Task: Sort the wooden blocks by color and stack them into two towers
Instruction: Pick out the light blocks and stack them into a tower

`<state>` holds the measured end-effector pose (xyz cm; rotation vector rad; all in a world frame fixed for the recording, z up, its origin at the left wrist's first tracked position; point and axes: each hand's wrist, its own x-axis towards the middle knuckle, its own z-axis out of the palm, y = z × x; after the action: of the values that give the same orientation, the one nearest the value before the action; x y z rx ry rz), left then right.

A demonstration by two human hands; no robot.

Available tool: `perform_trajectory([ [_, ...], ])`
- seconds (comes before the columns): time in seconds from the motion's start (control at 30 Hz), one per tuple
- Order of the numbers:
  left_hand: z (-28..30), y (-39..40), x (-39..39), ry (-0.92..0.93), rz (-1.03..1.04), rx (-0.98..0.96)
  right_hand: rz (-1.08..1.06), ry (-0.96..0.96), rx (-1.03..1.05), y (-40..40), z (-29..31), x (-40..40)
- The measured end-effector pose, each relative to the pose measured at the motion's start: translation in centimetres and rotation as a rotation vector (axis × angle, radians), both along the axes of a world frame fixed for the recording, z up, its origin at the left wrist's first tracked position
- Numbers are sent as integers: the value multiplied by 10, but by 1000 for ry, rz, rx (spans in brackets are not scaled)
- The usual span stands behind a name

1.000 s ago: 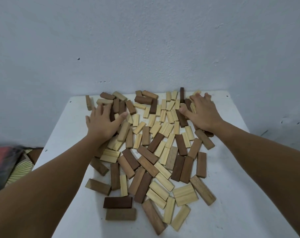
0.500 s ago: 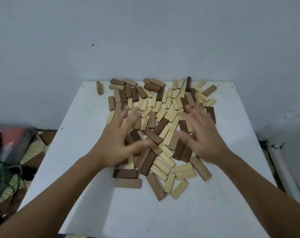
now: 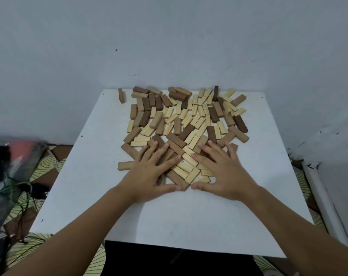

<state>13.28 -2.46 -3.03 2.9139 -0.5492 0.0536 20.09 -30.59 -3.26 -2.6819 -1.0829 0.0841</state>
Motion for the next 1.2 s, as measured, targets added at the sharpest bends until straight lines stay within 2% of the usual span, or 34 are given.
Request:
perform_trajectory([
  [0.17,-8,-8,-7,-219,-166,-21,62,-38,186,-4,-7,-10],
  [0.37,-2,-18,-6,-425,-236,-106,57,-77,316,-3,-20,-10],
  [0.47,7,-21,-4,-511,-167,-155,47,-107,352,-3,-24,-9],
  [0.57,17,-19,22,-554,3,-201,41,-106,344,-3,-25,-9],
  [0.67,27,-10,71,-453,239,-226,42,-110,350,-3,-26,-9],
  [0.8,42,-19,107,-107,450,-306,40,-119,366,-2,-28,-11],
  [0.9,39,-26,88,-17,311,-313,40,-122,369,-2,-29,-9],
  [0.97,34,-22,57,104,214,-320,45,-129,349,-3,-30,-8],
  [1.07,27,-15,6,254,105,-97,42,-142,336,-3,-31,-7],
  [1.13,17,-13,-15,256,84,24,44,-144,326,-3,-30,-7],
  [1.2,6,-13,-22,179,98,7,53,-147,319,-3,-31,-7],
])
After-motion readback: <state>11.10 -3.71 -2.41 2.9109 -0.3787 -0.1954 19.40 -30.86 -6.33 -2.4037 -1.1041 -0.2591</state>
